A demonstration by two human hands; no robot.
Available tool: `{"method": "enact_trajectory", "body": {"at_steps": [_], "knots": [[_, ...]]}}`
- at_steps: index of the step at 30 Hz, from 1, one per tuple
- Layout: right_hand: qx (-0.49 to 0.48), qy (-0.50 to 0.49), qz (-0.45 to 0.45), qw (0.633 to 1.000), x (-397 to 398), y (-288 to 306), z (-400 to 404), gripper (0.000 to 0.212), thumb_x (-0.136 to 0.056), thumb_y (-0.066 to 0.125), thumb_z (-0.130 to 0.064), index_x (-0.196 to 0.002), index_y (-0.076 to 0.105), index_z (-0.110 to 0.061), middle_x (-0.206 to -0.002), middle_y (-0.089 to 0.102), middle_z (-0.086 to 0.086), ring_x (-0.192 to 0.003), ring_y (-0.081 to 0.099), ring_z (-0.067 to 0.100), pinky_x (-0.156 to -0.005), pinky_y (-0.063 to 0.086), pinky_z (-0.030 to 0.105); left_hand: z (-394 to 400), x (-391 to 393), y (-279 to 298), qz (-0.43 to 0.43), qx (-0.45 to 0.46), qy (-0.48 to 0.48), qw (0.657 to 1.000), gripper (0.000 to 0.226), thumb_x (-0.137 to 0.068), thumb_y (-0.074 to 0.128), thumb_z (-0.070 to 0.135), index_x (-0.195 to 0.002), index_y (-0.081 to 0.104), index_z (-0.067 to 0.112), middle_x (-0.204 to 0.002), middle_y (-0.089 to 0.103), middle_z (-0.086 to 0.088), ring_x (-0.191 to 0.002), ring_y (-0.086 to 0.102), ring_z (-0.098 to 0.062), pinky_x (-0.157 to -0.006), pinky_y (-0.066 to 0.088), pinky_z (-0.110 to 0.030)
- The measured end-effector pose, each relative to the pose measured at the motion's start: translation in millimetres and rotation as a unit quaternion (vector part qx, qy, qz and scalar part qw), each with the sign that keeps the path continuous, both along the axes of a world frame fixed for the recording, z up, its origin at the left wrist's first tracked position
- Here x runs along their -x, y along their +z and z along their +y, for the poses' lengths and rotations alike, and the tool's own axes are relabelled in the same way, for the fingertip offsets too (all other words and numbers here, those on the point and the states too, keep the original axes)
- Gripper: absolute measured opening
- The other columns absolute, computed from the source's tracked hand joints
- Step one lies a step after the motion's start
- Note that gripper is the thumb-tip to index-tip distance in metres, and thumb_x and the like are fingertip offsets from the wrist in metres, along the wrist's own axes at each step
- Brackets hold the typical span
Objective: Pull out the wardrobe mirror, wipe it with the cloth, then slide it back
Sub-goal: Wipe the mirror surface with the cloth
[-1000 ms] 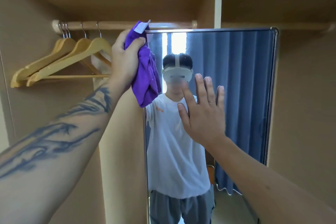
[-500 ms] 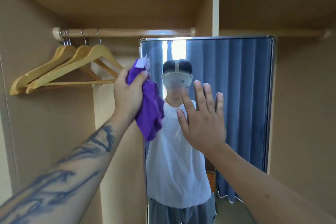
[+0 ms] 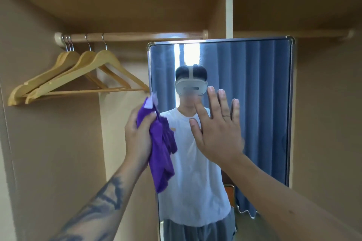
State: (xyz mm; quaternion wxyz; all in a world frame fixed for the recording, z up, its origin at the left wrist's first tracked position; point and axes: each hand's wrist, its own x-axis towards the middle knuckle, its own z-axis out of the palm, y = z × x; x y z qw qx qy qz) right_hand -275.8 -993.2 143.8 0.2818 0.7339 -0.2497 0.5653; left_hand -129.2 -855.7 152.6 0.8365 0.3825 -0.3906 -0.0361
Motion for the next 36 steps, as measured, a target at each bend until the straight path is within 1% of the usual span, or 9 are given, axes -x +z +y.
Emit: {"method": "enact_trajectory", "body": {"at_steps": [5, 10, 15, 19, 23, 25, 30, 34, 36], "knots": [[0.007, -0.005, 0.0, 1.0, -2, 0, -1, 0.062, -0.109, 0.038, -0.047, -0.165, 0.022, -0.027, -0.172, 0.021, 0.015, -0.16, 0.018, 0.037, -0.126, 0.014, 0.065, 8, -2, -59, 0.02, -0.057, -0.008, 0.998, 0.02, -0.1, 0.063, 0.01, -0.109, 0.076, 0.022, -0.092, 0.076, 0.001, -0.08, 0.072, -0.015, -0.067, 0.055, -0.018], [0.008, -0.015, 0.004, 1.0, -1, -1, -2, 0.062, -0.11, 0.034, -0.048, -0.166, 0.026, -0.025, -0.174, 0.017, 0.014, -0.161, 0.014, 0.036, -0.128, 0.003, 0.06, 8, -4, -1, -0.026, -0.021, -0.004, 0.999, 0.015, -0.097, 0.066, 0.017, -0.109, 0.075, 0.017, -0.089, 0.073, 0.001, -0.078, 0.07, -0.011, -0.069, 0.055, -0.021], [0.001, -0.02, 0.01, 1.0, 1, -2, 0, 0.063, -0.11, 0.032, -0.05, -0.167, 0.023, -0.025, -0.174, 0.014, 0.014, -0.161, 0.009, 0.035, -0.128, 0.001, 0.058, 4, -11, 51, -0.045, 0.008, -0.015, 0.999, 0.007, -0.09, 0.07, 0.024, -0.094, 0.075, 0.025, -0.084, 0.069, 0.002, -0.08, 0.066, -0.017, -0.079, 0.057, -0.038], [-0.025, -0.023, 0.005, 0.999, 2, -2, 9, 0.062, -0.11, 0.034, -0.048, -0.167, 0.025, -0.025, -0.174, 0.014, 0.014, -0.161, 0.011, 0.036, -0.128, 0.007, 0.059, 0, -8, 7, -0.037, 0.01, -0.018, 0.999, 0.009, -0.094, 0.066, 0.021, -0.099, 0.073, 0.024, -0.079, 0.069, 0.01, -0.071, 0.065, -0.007, -0.068, 0.054, -0.021], [-0.055, -0.012, 0.026, 0.998, 0, -27, 23, 0.065, -0.107, 0.036, -0.052, -0.165, 0.027, -0.024, -0.174, 0.015, 0.015, -0.161, 0.012, 0.038, -0.127, 0.01, 0.062, 2, -9, -65, 0.005, -0.036, -0.036, 0.999, 0.016, -0.091, 0.065, 0.023, -0.084, 0.074, 0.035, -0.08, 0.068, 0.008, -0.073, 0.065, -0.011, -0.071, 0.054, -0.022], [-0.054, -0.011, 0.061, 0.997, 0, -53, 27, 0.066, -0.105, 0.04, -0.051, -0.164, 0.029, -0.024, -0.174, 0.015, 0.014, -0.161, 0.011, 0.038, -0.127, 0.011, 0.063, 5, -9, -100, 0.024, -0.063, -0.049, 0.997, 0.012, -0.091, 0.065, 0.024, -0.093, 0.075, 0.029, -0.085, 0.072, 0.003, -0.076, 0.068, -0.014, -0.072, 0.056, -0.024], [-0.037, -0.003, 0.1, 0.994, 5, -110, 24, 0.067, -0.103, 0.048, -0.048, -0.164, 0.033, -0.025, -0.175, 0.013, 0.01, -0.162, 0.007, 0.036, -0.127, 0.001, 0.06, 14, -6, -154, 0.059, -0.126, -0.057, 0.989, 0.038, -0.099, 0.062, 0.018, -0.135, 0.064, 0.006, -0.093, 0.075, -0.006, -0.086, 0.072, -0.026, -0.077, 0.059, -0.03], [-0.037, 0.003, 0.098, 0.994, 5, -119, 22, 0.067, -0.104, 0.046, -0.049, -0.164, 0.033, -0.024, -0.175, 0.013, 0.011, -0.162, 0.007, 0.037, -0.127, 0.007, 0.063, 16, 1, -116, 0.039, -0.098, -0.051, 0.993, 0.011, -0.089, 0.066, 0.027, -0.094, 0.076, 0.027, -0.091, 0.074, -0.005, -0.084, 0.071, -0.023, -0.081, 0.058, -0.038], [-0.041, 0.01, 0.094, 0.995, 4, -119, 24, 0.068, -0.103, 0.046, -0.05, -0.164, 0.032, -0.023, -0.175, 0.013, 0.011, -0.162, 0.007, 0.037, -0.127, 0.01, 0.064, 14, 1, -82, 0.027, -0.074, -0.037, 0.996, 0.008, -0.089, 0.067, 0.026, -0.091, 0.074, 0.028, -0.089, 0.074, -0.001, -0.083, 0.071, -0.021, -0.079, 0.059, -0.036]]}}
